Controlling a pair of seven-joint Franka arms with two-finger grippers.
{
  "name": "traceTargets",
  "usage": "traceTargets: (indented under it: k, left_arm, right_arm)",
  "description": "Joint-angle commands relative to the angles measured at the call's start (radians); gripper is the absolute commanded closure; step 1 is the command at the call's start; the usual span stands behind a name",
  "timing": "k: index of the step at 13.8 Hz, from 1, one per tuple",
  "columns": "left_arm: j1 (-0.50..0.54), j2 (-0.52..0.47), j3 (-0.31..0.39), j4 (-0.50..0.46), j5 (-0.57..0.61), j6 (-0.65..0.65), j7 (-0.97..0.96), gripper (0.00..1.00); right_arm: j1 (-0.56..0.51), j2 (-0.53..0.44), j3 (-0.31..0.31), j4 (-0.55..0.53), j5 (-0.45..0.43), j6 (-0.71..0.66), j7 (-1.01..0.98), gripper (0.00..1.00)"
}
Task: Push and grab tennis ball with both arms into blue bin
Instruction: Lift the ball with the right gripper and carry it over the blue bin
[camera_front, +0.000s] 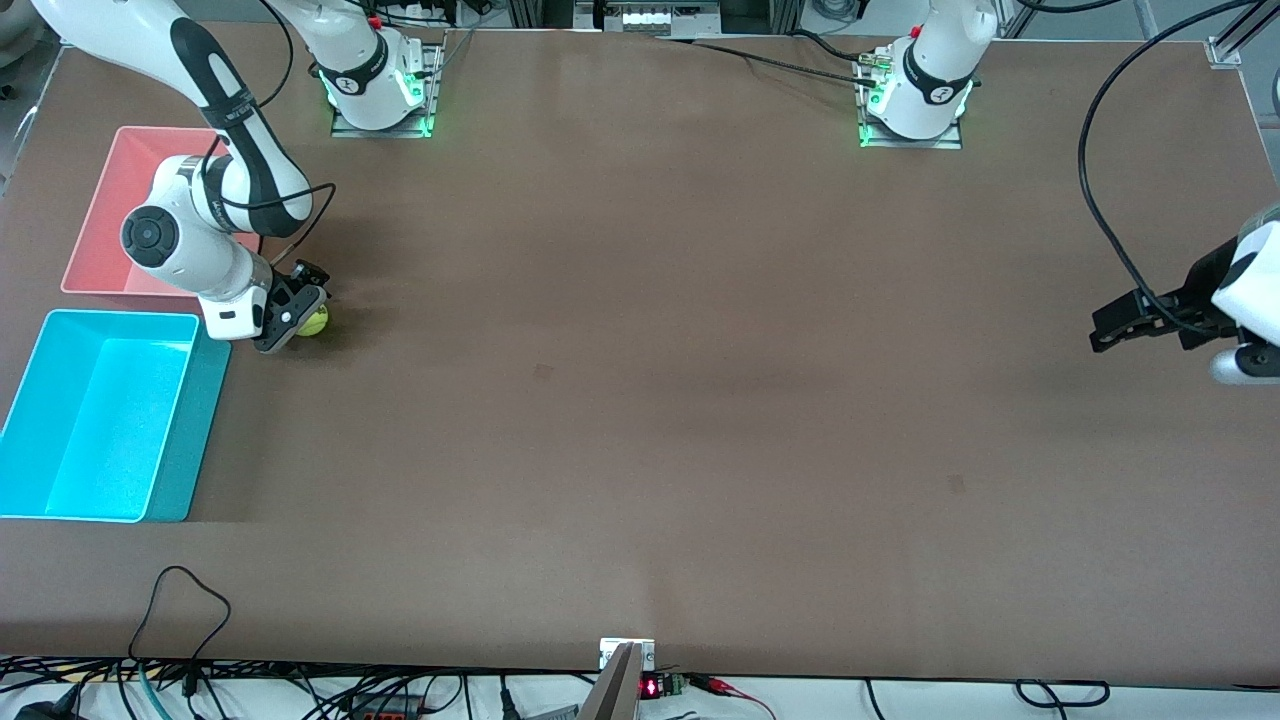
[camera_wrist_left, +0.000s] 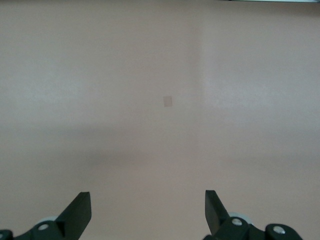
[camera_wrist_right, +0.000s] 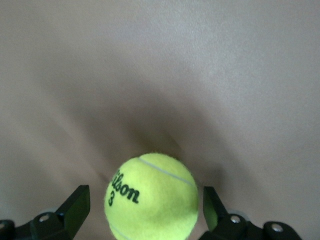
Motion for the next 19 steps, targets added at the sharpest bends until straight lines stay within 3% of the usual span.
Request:
traceTargets:
  k: [1, 4, 6, 14, 15, 19]
  left_arm:
    - [-0.001, -0.099, 0.0, -0.122, -0.012, 0.015, 0.0, 0.0]
    - [-0.003, -0.189, -0.01, -0.247, -0.009, 0.049, -0.008, 0.0]
    - [0.0, -0.215, -0.015, -0.281, -0.007, 0.044, -0.009, 0.0]
    - [-0.004, -0.168, -0.029, -0.243, -0.007, 0.054, -0.008, 0.0]
    - [0.006, -0.168, -0.027, -0.192, -0.001, -0.015, 0.009, 0.0]
    - [0.008, -0.165, -0.026, -0.186, -0.013, -0.008, -0.001, 0.0]
  right_arm:
    - [-0.024, 0.014, 0.003, 0.009, -0.024, 0.006, -0.011, 0.0]
    - [-0.028, 0.017, 0.003, 0.009, -0.027, 0.009, -0.008, 0.0]
    - [-0.028, 0.017, 0.003, 0.009, -0.027, 0.009, -0.004, 0.0]
    - [-0.021, 0.023, 0.005, 0.017, -0.021, 0.019, 0.024, 0.0]
    - [-0.016, 0.032, 0.005, 0.019, -0.019, 0.035, 0.024, 0.13]
    - [-0.013, 0.034, 0.008, 0.022, -0.022, 0.035, 0.038, 0.51]
